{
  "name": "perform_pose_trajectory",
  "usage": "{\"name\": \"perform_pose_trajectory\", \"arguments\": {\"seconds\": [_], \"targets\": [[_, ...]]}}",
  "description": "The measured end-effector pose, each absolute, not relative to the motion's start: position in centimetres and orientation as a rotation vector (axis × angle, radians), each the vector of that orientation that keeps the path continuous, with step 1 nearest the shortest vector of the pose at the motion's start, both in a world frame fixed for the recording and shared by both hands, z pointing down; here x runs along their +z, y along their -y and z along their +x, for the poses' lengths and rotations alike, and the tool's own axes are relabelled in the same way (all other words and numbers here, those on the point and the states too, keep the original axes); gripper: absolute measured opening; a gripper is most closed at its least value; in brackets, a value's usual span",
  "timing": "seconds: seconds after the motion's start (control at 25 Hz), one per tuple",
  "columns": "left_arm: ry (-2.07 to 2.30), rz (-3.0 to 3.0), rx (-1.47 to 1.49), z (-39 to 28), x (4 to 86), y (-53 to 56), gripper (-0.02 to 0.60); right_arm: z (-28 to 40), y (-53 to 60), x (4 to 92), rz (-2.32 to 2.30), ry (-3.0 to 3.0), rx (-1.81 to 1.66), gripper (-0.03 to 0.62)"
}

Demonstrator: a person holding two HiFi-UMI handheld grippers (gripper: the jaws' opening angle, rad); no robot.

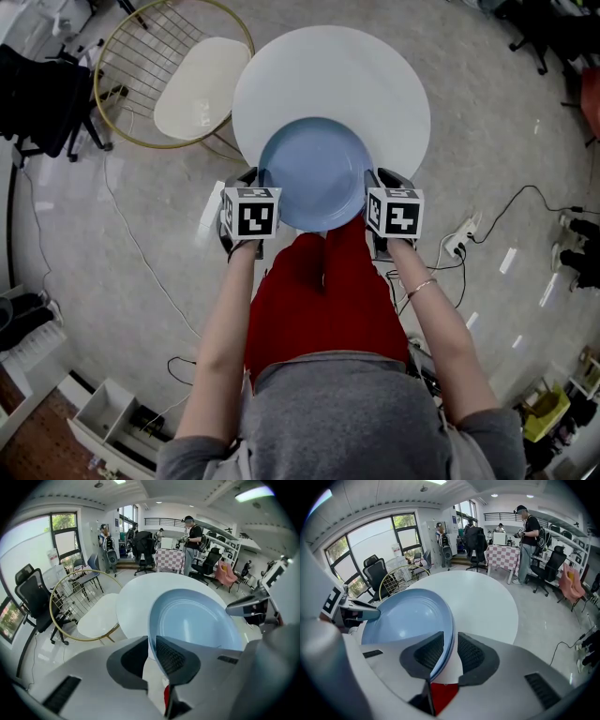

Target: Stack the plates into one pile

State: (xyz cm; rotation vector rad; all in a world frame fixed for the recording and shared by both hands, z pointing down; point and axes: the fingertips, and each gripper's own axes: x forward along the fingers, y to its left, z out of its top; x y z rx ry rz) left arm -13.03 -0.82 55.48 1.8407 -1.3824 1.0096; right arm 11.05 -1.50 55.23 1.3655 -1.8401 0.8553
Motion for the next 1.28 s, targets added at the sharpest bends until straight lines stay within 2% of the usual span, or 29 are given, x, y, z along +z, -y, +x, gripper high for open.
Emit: {"name": "perform_pose_trajectory", "arguments": {"seconds": [0.4,0.88,1.28], "targets": [[1.456,1.906,1.015,-13.1,54.8,1.4,0.066,11.5,1.8,55.1,1.388,1.836,0.854,0.107],[1.564,2.002,0.816,-14.2,50.5,3.6,0.04,9.3,3.2,52.1,1.411,1.963,0.812,0.106],[1.613,2.137,0.647,-13.7,46.1,3.9,0.017,7.3,3.7,45.5,1.463,2.265,0.673,0.051]]}}
